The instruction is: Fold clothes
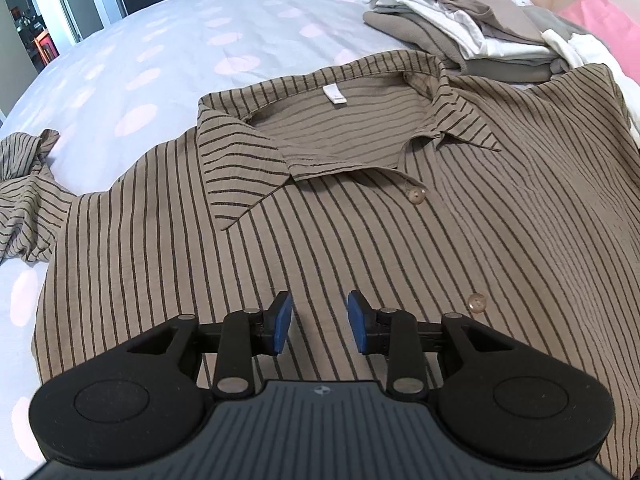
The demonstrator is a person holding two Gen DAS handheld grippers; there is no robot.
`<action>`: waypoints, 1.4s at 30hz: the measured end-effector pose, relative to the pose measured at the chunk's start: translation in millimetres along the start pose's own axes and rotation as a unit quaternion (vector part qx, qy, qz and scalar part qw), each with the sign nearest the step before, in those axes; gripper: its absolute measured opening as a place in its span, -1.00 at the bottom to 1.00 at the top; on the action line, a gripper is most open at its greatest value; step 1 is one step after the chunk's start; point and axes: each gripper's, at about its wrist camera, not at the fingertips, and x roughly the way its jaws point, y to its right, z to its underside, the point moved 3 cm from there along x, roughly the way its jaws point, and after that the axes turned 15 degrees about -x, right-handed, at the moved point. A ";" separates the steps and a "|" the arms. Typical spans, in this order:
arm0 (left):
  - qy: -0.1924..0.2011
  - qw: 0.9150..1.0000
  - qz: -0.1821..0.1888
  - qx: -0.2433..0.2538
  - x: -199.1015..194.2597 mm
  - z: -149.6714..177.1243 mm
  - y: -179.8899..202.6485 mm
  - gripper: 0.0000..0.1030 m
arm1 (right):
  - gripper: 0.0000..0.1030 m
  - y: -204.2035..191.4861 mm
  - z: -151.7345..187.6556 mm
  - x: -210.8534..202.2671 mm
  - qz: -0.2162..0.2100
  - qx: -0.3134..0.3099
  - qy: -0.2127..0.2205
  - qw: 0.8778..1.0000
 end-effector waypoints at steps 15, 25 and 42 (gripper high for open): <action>0.002 1.000 -0.012 0.003 -7.1 7.3 0.2 -0.33 | -0.80 -25.1 24.3 24.2 -0.031 -0.049 -0.044 0.997; 0.013 1.000 -0.016 0.001 -18.6 9.1 -7.1 -0.33 | -0.98 -13.0 12.9 -15.6 0.005 -0.017 -0.031 0.999; 0.029 0.996 -0.071 -0.050 -43.4 29.3 -72.0 -0.32 | -0.96 5.7 40.8 -52.2 0.030 0.071 -0.072 0.994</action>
